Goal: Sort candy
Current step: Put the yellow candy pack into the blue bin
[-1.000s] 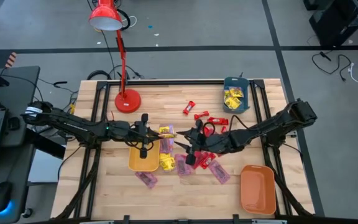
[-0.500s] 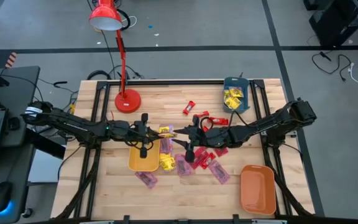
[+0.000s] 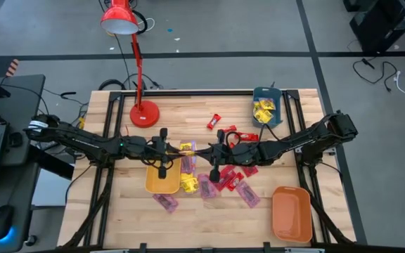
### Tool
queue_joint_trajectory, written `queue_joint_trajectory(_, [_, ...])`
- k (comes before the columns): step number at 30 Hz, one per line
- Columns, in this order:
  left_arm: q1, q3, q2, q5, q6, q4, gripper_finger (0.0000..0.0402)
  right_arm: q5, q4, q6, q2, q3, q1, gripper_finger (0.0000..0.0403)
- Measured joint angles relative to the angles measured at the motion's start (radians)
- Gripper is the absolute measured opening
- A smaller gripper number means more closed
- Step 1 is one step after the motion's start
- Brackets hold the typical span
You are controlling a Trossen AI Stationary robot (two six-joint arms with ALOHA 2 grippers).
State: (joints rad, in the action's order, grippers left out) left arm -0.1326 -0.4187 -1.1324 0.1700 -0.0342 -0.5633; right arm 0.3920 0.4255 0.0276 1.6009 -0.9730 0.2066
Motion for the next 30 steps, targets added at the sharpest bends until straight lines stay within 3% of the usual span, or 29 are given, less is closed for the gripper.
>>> queue_joint_trajectory(14, [0.000, 0.000, 0.000, 0.000, 0.013, 0.023, 0.0159, 0.016, 0.005, 0.001, 0.000, 0.000, 0.000, 0.0000])
queue_joint_trajectory(23, [0.000, 0.000, 0.000, 0.001, 0.020, 0.090, 0.0168, 0.105, -0.045, 0.025, -0.019, 0.000, 0.000, 0.0000])
queue_joint_trajectory(30, [0.000, 0.000, 0.004, -0.006, 0.020, 0.132, 0.0168, 0.258, -0.259, 0.100, -0.112, 0.001, -0.003, 0.0000])
